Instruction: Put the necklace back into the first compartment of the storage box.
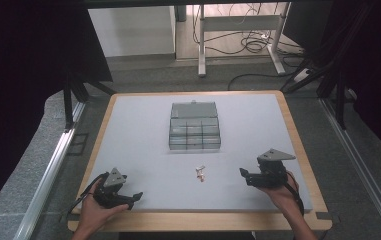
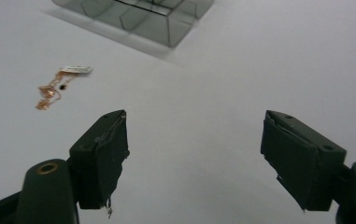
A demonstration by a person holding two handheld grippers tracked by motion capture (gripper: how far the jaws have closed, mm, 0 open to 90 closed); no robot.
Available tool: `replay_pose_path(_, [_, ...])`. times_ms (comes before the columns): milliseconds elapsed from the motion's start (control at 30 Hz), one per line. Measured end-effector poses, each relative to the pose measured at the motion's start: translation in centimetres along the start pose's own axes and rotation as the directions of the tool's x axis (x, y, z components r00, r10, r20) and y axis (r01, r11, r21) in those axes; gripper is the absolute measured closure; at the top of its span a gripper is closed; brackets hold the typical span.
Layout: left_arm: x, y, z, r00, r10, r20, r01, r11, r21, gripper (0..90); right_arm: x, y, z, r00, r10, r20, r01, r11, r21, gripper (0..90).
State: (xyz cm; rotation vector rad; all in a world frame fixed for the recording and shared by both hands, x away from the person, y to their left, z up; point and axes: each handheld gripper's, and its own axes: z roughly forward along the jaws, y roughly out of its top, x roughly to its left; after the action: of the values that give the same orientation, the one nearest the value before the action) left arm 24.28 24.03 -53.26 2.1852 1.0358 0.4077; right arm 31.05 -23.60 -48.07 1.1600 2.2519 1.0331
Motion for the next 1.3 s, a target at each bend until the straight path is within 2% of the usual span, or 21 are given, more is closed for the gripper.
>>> replay_pose_path(300, [-0.1,-0.1,0.0,1.0,-0.001,-0.002,0.001,1.0,0.005,14.3,1.1,2.3,-1.9,0.9977,-0.062,-0.028,0.061,0.998,-0.018,28.9])
replay_pose_path(633, [-0.3,-0.2,0.1,1.0,-0.003,-0.001,0.003,1.0,0.008,14.3,2.9,5.2,-2.5,0.9846,-0.147,-0.095,0.146,0.989,-0.011,34.2])
replay_pose_path(900, [-0.3,-0.2,0.0,1.0,0.003,0.001,-0.003,1.0,0.008,14.4,4.8,7.2,-2.0,0.9655,-0.219,-0.141,0.227,0.973,0.044,37.6])
replay_pose_path(1000, [-0.3,-0.3,-0.1,1.0,0.002,0.001,-0.002,1.0,0.006,14.4,5.2,7.6,-1.3,0.9612,-0.206,-0.183,0.222,0.973,0.066,39.8])
replay_pose_path(1200, [-0.4,-0.3,-0.2,1.0,0.0,0.002,0.0,1.0,0.004,14.4,6.0,8.0,0.1,0.9512,-0.231,-0.205,0.26,0.957,0.126,42.5])
replay_pose_path(1300, [-0.4,-0.3,-0.1,1.0,0.001,0.0,-0.001,1.0,0.006,14.4,6.5,8.0,0.9,0.9441,-0.248,-0.217,0.285,0.946,0.158,45.4])
